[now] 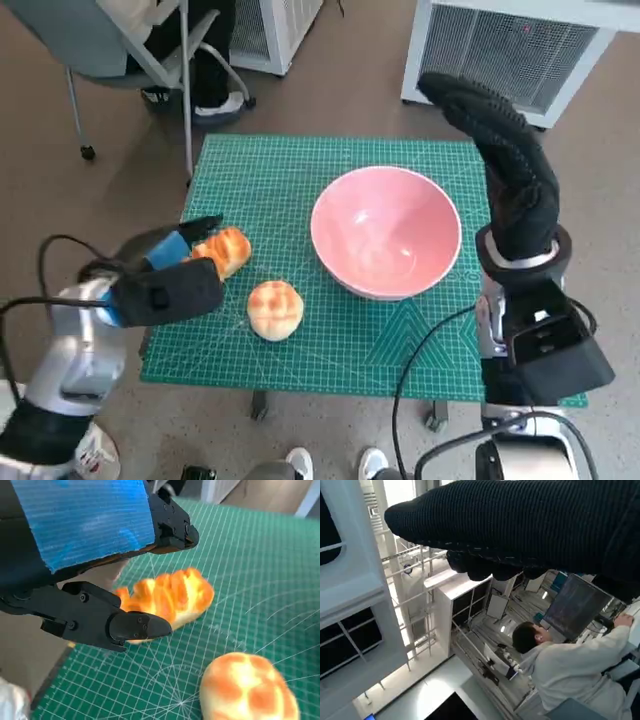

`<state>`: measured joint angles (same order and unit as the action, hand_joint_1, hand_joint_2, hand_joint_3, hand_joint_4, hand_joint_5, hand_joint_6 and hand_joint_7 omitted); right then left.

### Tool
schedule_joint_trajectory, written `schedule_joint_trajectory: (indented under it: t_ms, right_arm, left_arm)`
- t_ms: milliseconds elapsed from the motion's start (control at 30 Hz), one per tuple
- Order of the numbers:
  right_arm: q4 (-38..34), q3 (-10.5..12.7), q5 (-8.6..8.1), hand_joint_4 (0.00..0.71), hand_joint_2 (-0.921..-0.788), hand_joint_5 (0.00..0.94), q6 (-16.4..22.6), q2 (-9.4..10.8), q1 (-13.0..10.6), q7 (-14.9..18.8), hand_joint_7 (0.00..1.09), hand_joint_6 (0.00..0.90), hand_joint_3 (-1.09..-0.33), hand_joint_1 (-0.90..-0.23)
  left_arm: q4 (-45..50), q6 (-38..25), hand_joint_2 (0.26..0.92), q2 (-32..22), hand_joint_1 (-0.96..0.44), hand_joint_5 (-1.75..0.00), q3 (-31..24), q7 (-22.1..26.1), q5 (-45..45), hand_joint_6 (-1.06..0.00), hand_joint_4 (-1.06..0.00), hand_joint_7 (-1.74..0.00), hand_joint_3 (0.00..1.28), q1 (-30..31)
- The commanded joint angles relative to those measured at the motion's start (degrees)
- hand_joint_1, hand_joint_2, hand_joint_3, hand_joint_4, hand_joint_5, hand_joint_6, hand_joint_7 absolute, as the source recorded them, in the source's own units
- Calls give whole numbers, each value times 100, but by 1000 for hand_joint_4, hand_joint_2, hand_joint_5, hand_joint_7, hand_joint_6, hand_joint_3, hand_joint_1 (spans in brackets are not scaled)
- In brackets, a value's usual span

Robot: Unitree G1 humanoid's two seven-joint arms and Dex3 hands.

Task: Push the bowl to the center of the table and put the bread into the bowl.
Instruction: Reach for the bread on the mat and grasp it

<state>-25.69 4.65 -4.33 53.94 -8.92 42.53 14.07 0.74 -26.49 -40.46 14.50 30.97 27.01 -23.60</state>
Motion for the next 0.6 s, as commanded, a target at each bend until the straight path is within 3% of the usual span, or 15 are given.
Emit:
schedule_joint_trajectory:
  t_ms: [33,433,600]
  right_arm:
    - [-60,10,8,288,-921,4,-74,-74,-158,-23,690,42,-729,-566]
    - [4,2,-26,286,-921,3,-132,-80,-203,-13,695,38,-727,-570]
    - [46,-13,-67,286,-921,2,-164,-82,-217,14,695,36,-725,-574]
  left_arm:
    - [-291,138,921,153,-462,0,105,-121,115,-283,-194,0,311,-140]
    - [-1510,487,921,602,-459,-2,270,-527,121,-271,-191,0,315,-448]
    - [-2196,787,921,760,-402,-32,249,-819,61,-296,-263,-12,269,-637]
